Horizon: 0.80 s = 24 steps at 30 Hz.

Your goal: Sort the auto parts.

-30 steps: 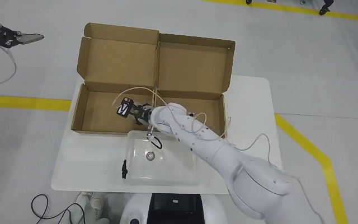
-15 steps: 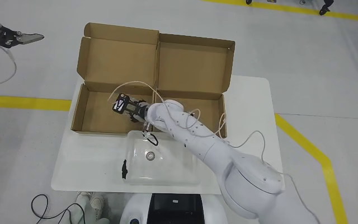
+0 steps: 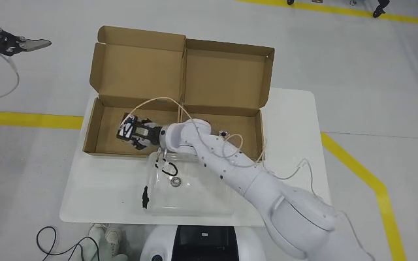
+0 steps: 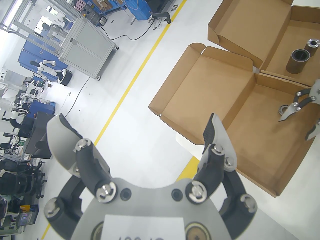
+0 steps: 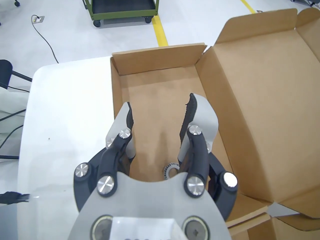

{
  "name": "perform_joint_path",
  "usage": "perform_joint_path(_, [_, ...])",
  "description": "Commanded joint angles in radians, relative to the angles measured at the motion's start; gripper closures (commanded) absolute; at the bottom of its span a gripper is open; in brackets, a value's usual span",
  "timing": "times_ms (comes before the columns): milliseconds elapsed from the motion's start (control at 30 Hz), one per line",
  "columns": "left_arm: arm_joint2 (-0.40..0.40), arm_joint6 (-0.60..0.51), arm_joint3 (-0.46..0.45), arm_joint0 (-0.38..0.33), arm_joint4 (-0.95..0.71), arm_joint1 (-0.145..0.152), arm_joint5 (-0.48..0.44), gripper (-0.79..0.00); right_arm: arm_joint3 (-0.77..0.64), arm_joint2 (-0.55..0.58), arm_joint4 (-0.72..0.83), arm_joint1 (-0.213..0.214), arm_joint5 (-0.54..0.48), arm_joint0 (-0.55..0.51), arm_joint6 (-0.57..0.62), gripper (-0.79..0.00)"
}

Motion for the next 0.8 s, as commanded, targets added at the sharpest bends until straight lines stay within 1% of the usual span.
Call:
perform_joint_path(0, [0.0, 0.0, 0.0, 0.0, 0.0, 0.0, 0.0, -0.785, -0.12, 0.036, -0.024, 0.036, -0.004, -0.052, 0.049, -0.382])
perform_joint_path(100, [0.0, 0.0, 0.0, 0.0, 0.0, 0.0, 0.0, -0.785, -0.325, 0.111, -0.07, 0.097, -0.015, -0.16, 0.145, -0.382])
perform_joint_path(233, [0.0, 0.0, 0.0, 0.0, 0.0, 0.0, 0.0, -0.785, -0.615, 0.214, -0.15, 0.173, -0.048, -0.34, 0.294, -0.379])
perform_joint_path(333, [0.0, 0.0, 0.0, 0.0, 0.0, 0.0, 0.0, -0.785, -0.782, 0.286, -0.199, 0.219, -0.103, -0.472, 0.367, -0.376])
perform_joint_path(400, [0.0, 0.0, 0.0, 0.0, 0.0, 0.0, 0.0, -0.785, -0.865, 0.334, -0.225, 0.245, -0.14, -0.556, 0.388, -0.376])
perform_joint_path(500, [0.0, 0.0, 0.0, 0.0, 0.0, 0.0, 0.0, -0.785, -0.95, 0.398, -0.257, 0.278, -0.198, -0.661, 0.395, -0.376])
perform_joint_path(600, [0.0, 0.0, 0.0, 0.0, 0.0, 0.0, 0.0, -0.785, -0.991, 0.435, -0.283, 0.301, -0.247, -0.735, 0.4, -0.372])
perform_joint_path(767, [0.0, 0.0, 0.0, 0.0, 0.0, 0.0, 0.0, -0.785, -0.987, 0.454, -0.321, 0.323, -0.294, -0.784, 0.391, -0.366])
